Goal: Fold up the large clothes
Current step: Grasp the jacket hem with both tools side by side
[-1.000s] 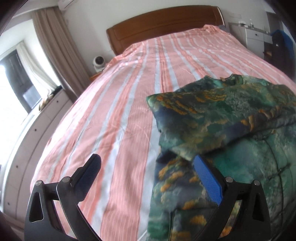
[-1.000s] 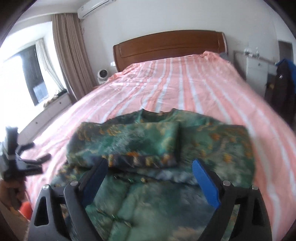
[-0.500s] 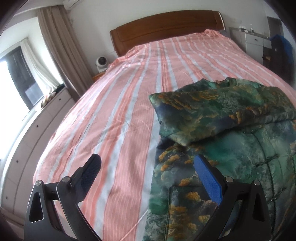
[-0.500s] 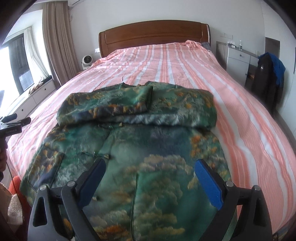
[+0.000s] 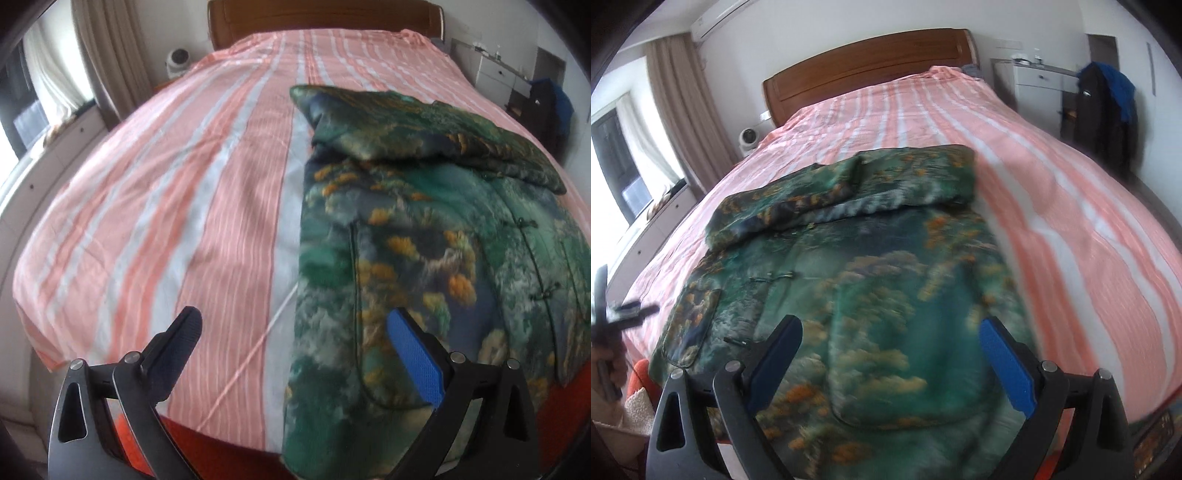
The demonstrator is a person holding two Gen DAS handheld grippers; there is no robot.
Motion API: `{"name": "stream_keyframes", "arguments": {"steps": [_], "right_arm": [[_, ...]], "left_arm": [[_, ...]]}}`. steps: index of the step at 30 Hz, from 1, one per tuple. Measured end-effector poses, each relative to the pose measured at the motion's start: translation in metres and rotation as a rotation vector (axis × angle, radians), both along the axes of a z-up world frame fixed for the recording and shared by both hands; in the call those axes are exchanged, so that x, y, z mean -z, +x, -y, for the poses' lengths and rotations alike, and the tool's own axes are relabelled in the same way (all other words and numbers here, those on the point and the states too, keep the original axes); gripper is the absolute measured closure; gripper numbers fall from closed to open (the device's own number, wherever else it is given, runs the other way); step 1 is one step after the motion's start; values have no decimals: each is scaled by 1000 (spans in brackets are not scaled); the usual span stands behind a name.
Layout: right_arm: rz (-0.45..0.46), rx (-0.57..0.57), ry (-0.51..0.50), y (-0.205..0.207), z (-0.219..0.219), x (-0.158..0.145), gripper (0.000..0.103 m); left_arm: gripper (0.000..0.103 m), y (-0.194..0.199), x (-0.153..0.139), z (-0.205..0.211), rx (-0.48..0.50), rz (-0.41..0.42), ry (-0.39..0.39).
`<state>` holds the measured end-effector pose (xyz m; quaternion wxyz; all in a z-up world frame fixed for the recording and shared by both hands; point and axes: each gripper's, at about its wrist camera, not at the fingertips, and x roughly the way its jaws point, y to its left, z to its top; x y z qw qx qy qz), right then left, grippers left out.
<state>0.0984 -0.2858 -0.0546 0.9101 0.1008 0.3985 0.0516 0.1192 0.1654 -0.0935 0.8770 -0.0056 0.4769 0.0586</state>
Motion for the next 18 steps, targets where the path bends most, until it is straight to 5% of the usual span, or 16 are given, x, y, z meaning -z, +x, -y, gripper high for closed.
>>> {"name": "stream_keyframes", "arguments": {"steps": [5,10,13,18], "right_arm": [[-88,70,19,-12,51,12,7],[-296,79,158,-4,97,49,7],[-350,17,188,-1,98,63,9],[-403,-38,172,6,82,81,20]], "left_arm": [[2,-16,39,-18,16,-106,-178],[3,-20,51,-21,24,-131,-335],[16,-23,50,-8,78,-147,-396],[27,-27,52,17,129,-175,-322]]}}
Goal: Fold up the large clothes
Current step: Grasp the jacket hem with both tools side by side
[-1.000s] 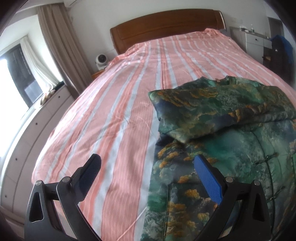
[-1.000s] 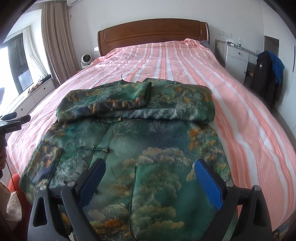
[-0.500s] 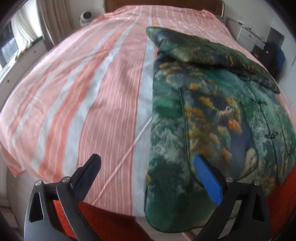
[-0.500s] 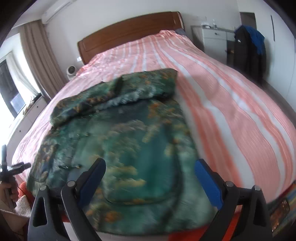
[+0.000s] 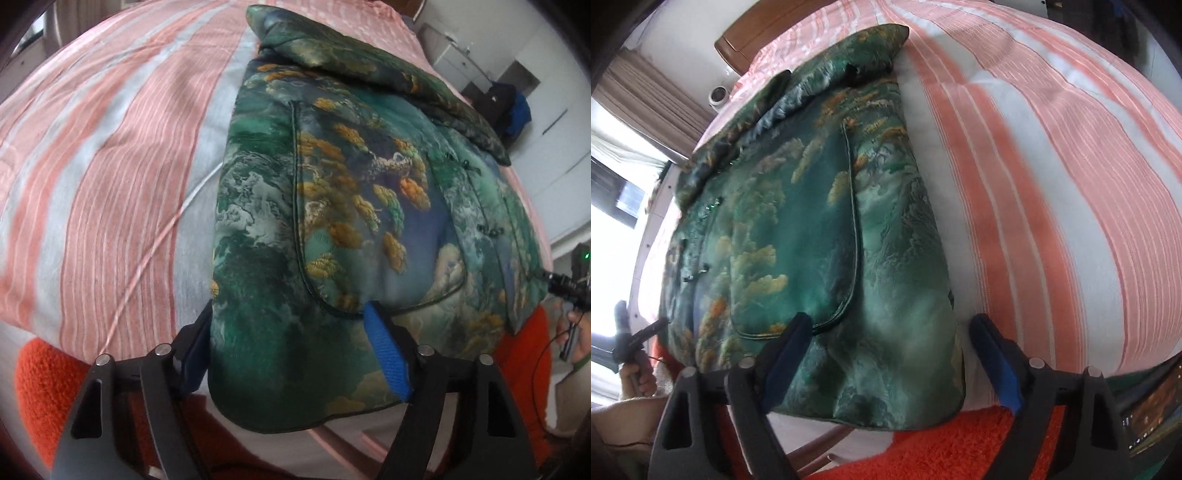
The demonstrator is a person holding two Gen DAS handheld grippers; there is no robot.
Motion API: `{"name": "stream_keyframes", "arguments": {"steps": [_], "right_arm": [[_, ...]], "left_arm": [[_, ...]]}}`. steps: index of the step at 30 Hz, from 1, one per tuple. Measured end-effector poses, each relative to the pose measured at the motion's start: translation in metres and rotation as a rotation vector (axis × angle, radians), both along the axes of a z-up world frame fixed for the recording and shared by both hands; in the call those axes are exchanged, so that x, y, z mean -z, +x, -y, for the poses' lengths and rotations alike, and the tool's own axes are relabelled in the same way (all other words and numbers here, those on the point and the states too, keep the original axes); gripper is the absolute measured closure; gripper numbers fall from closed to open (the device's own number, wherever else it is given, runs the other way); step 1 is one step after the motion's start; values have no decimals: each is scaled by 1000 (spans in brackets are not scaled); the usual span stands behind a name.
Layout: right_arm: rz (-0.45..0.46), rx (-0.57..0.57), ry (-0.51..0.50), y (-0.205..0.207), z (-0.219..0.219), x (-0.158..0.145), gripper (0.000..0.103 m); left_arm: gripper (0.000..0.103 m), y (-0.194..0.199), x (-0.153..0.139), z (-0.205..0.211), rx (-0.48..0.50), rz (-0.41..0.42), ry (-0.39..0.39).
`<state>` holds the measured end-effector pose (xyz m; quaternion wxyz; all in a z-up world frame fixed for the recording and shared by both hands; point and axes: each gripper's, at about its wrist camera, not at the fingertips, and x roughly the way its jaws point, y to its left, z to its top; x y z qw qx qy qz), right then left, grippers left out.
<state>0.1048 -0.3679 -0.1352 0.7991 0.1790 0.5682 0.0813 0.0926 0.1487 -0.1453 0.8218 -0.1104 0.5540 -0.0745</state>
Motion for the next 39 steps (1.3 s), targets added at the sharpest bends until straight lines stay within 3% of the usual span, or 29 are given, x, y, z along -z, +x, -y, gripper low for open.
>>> {"name": "stream_keyframes", "arguments": {"steps": [1,4,7,15,17,19,22,24,28,39], "right_arm": [[9,4,12,-1,-3,-1,26],[22,8,-6,-4,-13,-2,29],[39,2,-72,-6,-24,-2,31],[38,36,-60,-5,-22,-1,31],[35,36,-65,-4,-22,-2,31],[34,33,-73,-5,-23,-3,32],[34,3,-103,-5,-30,-6,47],[39,-12,-109,-5,-35,-8,59],[41,-23,-114,-6,-34,-10,70],[49,-30,-107,-7,-33,-12,77]], "left_arm": [[30,1,0,2,-1,-6,3],[36,7,0,4,-1,-20,5],[36,8,0,7,3,-31,27],[37,10,2,15,-8,-31,51],[53,9,0,15,-4,-33,56],[62,7,-2,13,-5,-35,58],[77,7,-3,11,-12,-44,56],[79,8,-3,9,-12,-49,47],[85,6,-6,7,-14,-43,42],[88,3,-8,6,-16,-36,41]]}}
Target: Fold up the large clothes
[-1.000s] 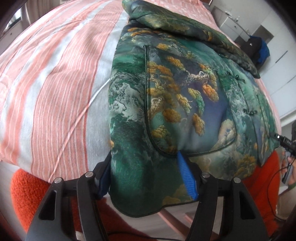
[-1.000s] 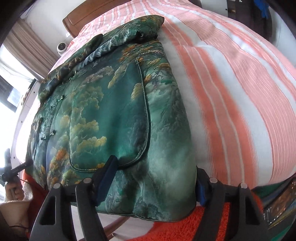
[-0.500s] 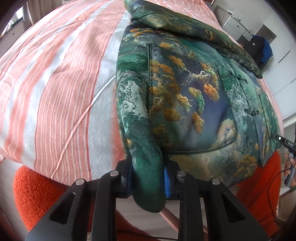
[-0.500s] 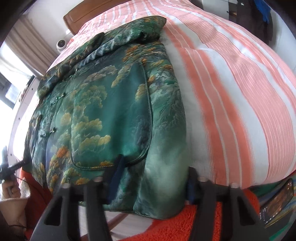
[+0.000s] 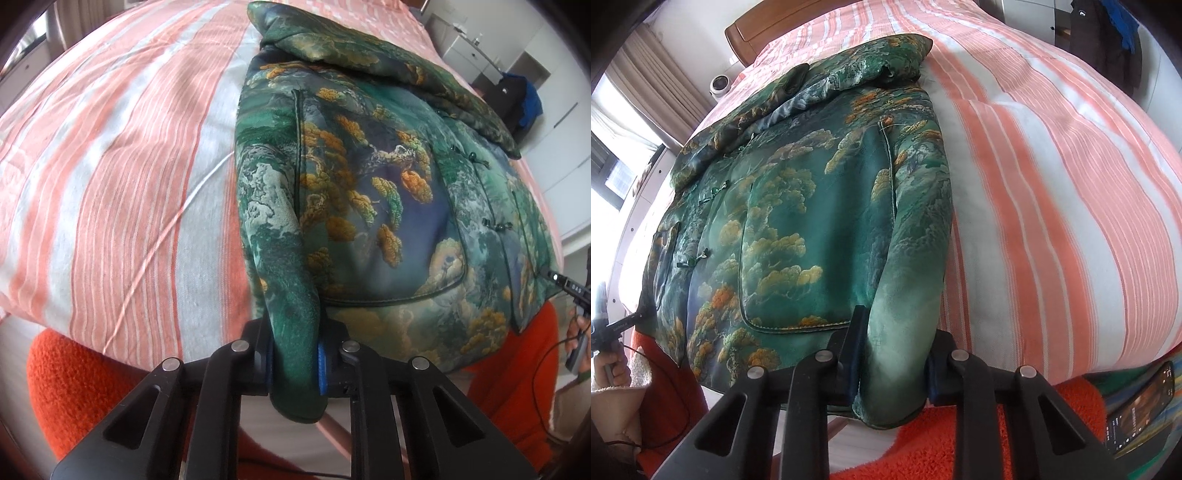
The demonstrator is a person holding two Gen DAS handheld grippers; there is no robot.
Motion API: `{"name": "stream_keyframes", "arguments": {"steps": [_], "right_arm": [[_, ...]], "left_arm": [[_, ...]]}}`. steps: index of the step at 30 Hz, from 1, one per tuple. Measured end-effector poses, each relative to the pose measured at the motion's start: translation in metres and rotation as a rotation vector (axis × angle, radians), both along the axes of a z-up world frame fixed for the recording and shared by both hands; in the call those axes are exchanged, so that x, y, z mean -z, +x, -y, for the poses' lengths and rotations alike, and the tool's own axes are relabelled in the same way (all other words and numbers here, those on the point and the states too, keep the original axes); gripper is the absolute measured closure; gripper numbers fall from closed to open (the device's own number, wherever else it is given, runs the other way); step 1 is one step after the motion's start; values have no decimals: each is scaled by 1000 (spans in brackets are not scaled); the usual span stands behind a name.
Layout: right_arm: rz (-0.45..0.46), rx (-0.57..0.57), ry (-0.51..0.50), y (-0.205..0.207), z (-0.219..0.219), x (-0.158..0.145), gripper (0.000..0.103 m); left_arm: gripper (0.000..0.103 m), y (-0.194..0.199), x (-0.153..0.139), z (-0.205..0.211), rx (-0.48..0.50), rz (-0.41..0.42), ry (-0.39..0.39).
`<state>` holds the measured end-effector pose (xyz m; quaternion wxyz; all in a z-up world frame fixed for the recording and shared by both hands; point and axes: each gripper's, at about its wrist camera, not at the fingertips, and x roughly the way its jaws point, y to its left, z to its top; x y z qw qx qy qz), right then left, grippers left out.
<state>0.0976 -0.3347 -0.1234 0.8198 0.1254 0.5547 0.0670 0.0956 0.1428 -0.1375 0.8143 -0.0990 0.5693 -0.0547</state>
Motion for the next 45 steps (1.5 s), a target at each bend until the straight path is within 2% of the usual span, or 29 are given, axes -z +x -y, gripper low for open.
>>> {"name": "stream_keyframes", "arguments": {"steps": [12,26,39,45], "right_arm": [[2,3,5,0,1,1,77],[9,-7,5,-8,4,-6,86],[-1,-27,24,-12,8,-9,88],[-20,-21,38,-7,11,-1,88]], "left_arm": [[90,1,-2,3,4,4,6],[91,-2,-10,5,20,14,2],[92,-2,-12,4,52,-7,12],[91,10,-1,3,38,-36,14]]}}
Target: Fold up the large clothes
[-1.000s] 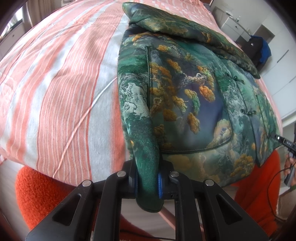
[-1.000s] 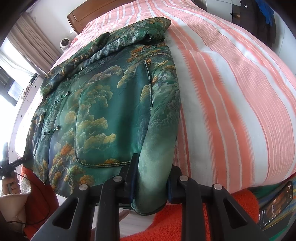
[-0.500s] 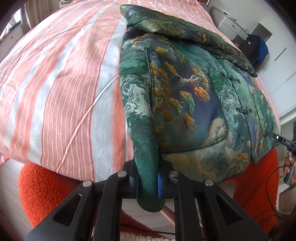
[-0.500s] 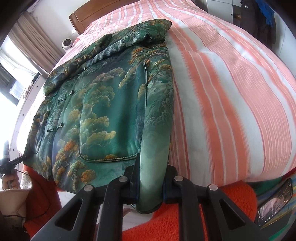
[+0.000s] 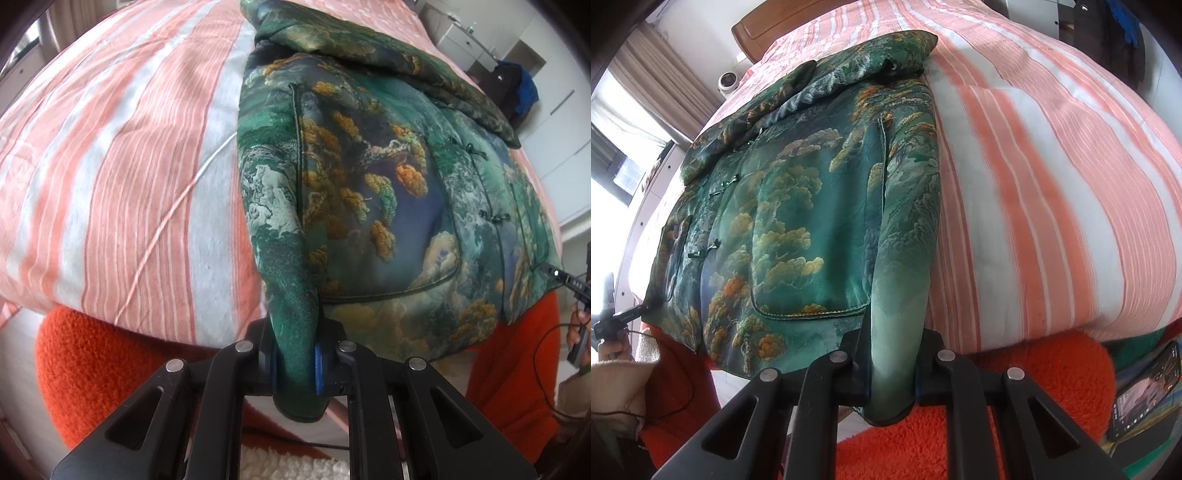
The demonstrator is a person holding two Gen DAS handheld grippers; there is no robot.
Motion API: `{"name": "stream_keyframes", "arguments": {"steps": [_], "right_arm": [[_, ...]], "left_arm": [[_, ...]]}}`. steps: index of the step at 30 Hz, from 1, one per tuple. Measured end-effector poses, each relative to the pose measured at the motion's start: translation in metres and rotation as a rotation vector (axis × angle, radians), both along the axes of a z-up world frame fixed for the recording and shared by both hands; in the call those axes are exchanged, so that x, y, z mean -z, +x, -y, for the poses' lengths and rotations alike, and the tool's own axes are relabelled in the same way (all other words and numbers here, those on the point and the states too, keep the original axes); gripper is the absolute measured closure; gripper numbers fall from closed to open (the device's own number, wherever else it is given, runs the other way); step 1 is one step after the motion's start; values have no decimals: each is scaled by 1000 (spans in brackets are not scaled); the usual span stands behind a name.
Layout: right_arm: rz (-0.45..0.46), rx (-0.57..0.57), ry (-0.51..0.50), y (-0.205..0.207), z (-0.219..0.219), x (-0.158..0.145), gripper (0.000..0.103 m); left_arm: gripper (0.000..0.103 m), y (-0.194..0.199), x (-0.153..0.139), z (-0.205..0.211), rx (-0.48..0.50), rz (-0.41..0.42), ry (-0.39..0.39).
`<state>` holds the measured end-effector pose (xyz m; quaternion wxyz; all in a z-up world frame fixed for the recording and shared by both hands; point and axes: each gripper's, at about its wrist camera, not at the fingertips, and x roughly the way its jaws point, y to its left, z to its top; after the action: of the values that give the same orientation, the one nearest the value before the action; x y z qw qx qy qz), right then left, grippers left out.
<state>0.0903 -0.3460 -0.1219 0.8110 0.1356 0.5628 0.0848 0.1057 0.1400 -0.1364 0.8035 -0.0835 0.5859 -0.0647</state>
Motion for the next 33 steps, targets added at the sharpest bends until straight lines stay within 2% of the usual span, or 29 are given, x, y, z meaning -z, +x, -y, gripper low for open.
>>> {"name": "stream_keyframes", "arguments": {"steps": [6,8,10,11,14,16,19,22,33], "right_arm": [[1,12,6,5,0,5,87],[5,21,24,4,2,6,84],[7,39,43,0,4,7,79],[7,48,51,0,6,7,78],[11,63,66,-3,11,7,65],[13,63,80,-4,12,7,55],[12,48,81,-5,10,6,49],[3,41,78,-6,9,7,45],[-11,31,46,-11,12,6,45]], "left_arm": [[82,3,1,4,3,12,9],[72,2,2,2,-16,13,-4],[66,0,3,0,-26,13,-20],[60,0,3,-1,-27,12,-27],[45,-1,2,1,-25,18,-38],[40,0,2,4,-23,17,-42],[31,1,4,7,-16,3,-37],[30,1,6,10,-16,-6,-23],[28,4,12,18,-7,-30,3]]}}
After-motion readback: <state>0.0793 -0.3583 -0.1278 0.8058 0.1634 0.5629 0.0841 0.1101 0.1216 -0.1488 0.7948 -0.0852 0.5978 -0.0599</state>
